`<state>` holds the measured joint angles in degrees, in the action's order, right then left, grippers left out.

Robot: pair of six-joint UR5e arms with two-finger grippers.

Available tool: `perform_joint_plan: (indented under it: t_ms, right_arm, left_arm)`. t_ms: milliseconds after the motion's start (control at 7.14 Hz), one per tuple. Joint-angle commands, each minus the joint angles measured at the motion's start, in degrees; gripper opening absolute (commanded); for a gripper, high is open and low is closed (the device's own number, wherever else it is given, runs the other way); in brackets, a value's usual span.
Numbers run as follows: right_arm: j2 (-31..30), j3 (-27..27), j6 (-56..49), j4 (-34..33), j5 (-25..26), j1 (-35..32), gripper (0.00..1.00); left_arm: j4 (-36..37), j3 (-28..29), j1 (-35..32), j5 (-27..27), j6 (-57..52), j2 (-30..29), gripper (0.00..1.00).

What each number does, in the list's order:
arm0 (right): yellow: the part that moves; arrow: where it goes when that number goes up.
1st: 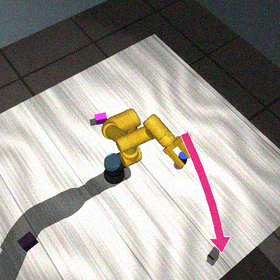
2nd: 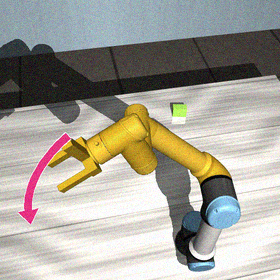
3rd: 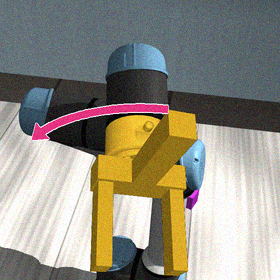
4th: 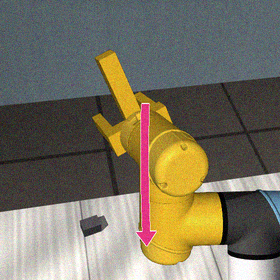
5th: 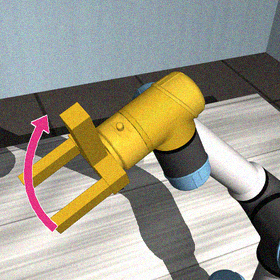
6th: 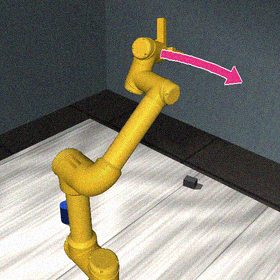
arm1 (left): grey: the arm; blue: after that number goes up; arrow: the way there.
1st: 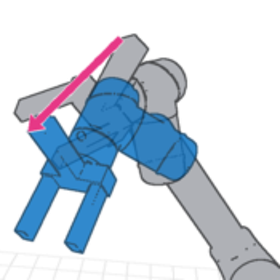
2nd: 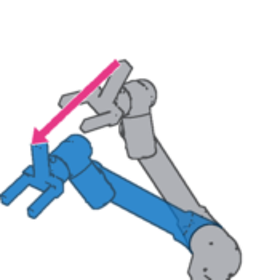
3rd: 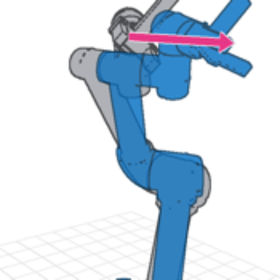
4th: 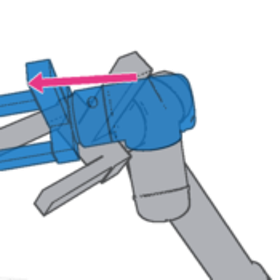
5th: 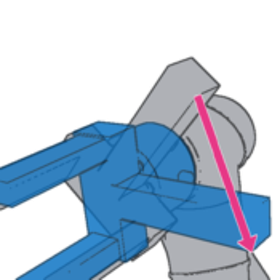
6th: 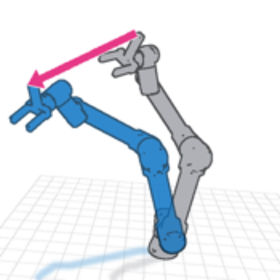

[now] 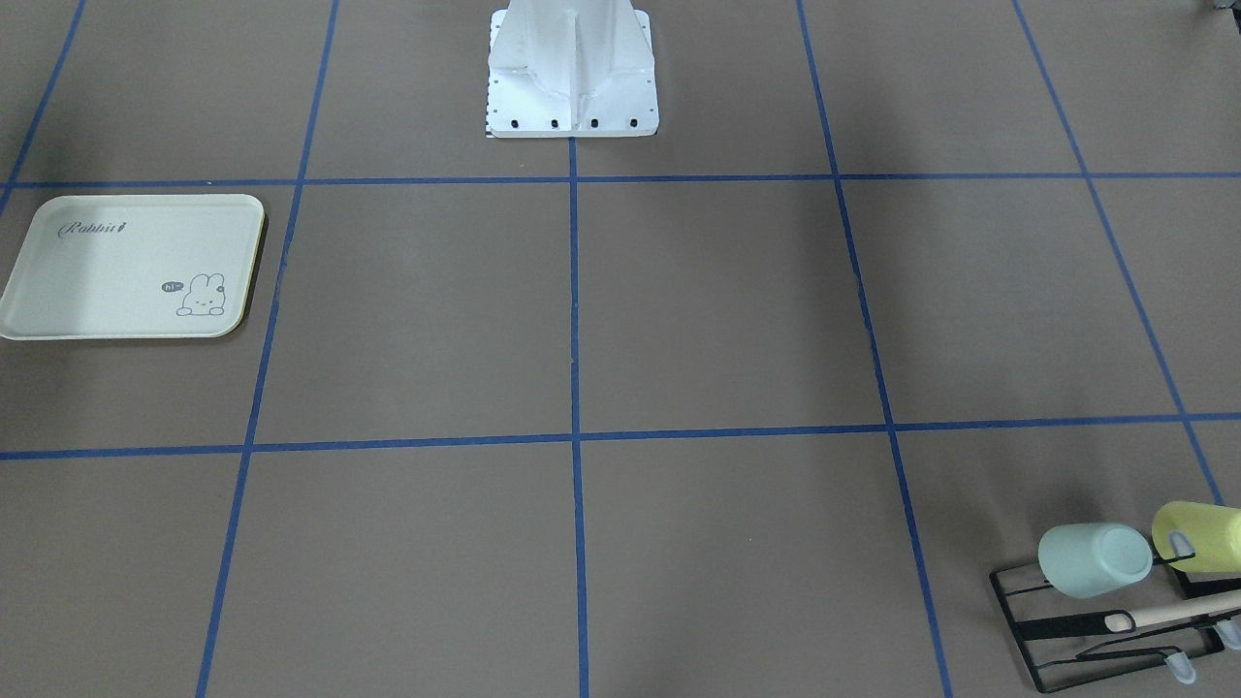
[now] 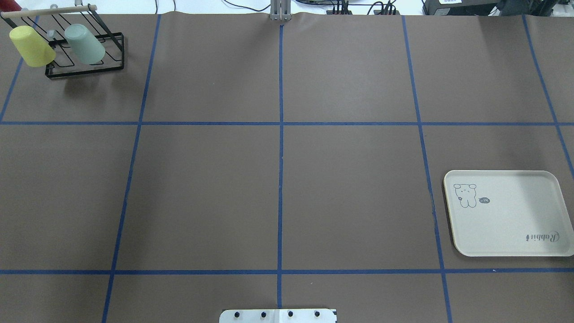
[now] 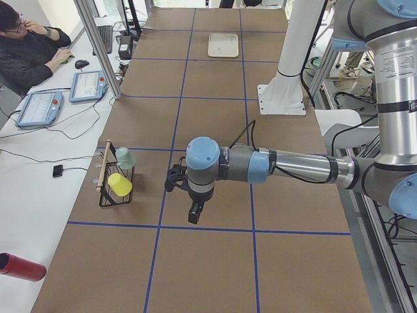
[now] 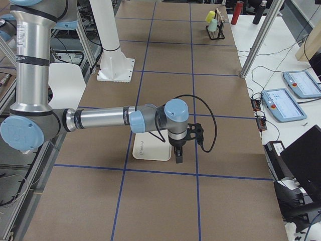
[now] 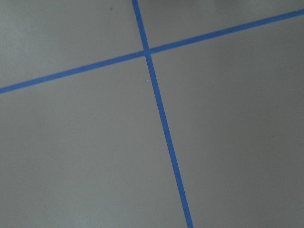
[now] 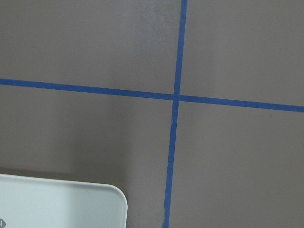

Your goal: Left arm grabs green cup and hands to right arm on tray

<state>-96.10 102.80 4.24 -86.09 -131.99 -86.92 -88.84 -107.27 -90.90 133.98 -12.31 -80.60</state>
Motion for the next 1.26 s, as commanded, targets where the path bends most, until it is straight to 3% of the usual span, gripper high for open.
perform_joint_plan:
  t_ms: [0,420,700,1121]
  right_arm:
    - [1.4,-1.5,0.1,0.1,0.1,0.7,1.00]
    - [1.7,-1.6,0.2,0.1,0.1,0.7,1.00]
    - [1.7,-1.7,0.2,0.1,0.1,0.7,1.00]
    - [1.7,-1.7,0.2,0.1,0.1,1.1,1.00]
  left_arm:
    - [-5.1,5.4,0.0,0.0,0.1,-7.4,1.00]
    - [-8.1,12.6,3.3,0.0,7.3,-16.0,1.00]
    - [-8.5,21.3,5.6,0.1,9.8,-23.8,1.00]
    - [-13.1,22.3,9.7,-0.1,28.6,-29.5,1.00]
